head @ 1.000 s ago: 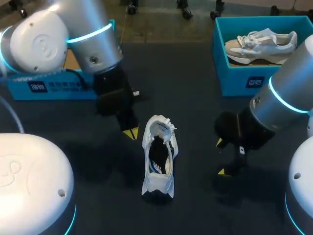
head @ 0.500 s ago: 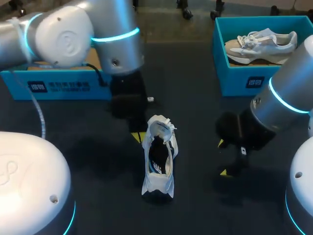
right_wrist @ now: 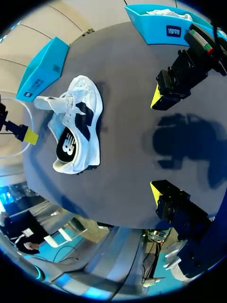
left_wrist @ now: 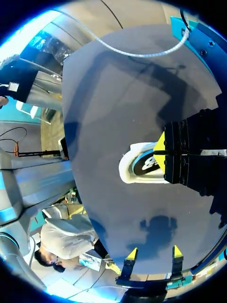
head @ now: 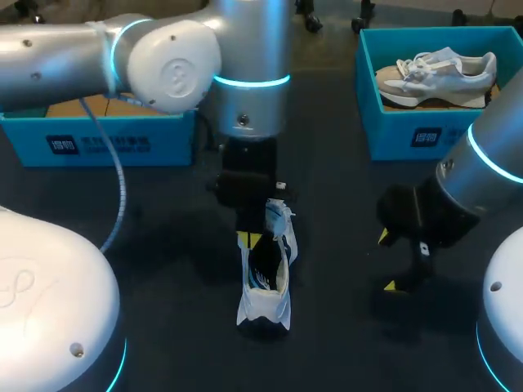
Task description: Take the shoe out of the shoebox, open the shoe tongue, remove and reinsert the insole, then place the shoe into the shoebox
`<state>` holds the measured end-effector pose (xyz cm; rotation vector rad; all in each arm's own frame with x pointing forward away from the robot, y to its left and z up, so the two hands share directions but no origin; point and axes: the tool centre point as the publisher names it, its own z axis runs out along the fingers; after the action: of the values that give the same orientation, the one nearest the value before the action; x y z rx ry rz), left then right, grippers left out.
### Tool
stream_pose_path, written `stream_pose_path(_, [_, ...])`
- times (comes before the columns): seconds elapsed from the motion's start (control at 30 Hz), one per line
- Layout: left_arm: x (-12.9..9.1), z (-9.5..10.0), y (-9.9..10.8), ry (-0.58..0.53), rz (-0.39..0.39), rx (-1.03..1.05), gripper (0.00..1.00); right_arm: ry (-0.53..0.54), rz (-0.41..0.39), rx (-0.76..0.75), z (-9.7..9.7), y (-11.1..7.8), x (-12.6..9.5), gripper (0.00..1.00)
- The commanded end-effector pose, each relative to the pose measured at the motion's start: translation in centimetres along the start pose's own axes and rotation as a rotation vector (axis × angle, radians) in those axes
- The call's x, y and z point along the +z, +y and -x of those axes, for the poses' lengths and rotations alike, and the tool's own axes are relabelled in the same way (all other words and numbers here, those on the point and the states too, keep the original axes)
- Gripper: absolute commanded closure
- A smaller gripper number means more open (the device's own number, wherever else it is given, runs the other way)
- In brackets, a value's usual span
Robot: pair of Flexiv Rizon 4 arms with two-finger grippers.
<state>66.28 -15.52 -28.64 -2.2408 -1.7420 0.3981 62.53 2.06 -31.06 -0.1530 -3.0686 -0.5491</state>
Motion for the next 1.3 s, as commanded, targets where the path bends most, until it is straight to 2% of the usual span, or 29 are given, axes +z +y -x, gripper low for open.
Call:
stream_pose_path(0.03, [1.2,0.2,1.2,0.094,0.002,0.014,1.00,-0.005,0.004,-0.002,-0.3,-0.2,-0.1,0.00])
stream_pose_path(0.23, [2.4,-0.3,2.1,0.053,0.004,0.052,1.00,-0.005,0.004,-0.002,-0.3,-0.2,-0.1,0.00])
stream_pose_path(0.53, [2.4,-0.3,2.0,0.055,-0.004,0.064,1.00,-0.005,0.004,-0.002,-0.3,-0.2,-0.1,0.00])
stream_pose_path(0.67, [3.8,0.2,2.6,0.095,-0.001,0.085,1.00,-0.005,0.004,-0.002,-0.3,-0.2,-0.1,0.00])
stream_pose_path(0.9, [5.6,0.5,3.3,0.096,0.007,0.096,1.00,-0.005,0.004,-0.002,-0.3,-0.2,-0.1,0.00])
stream_pose_path(1.3, [7.9,-0.2,3.3,0.167,0.020,0.092,1.00,-0.005,0.004,-0.002,-0.3,-0.2,-0.1,0.00])
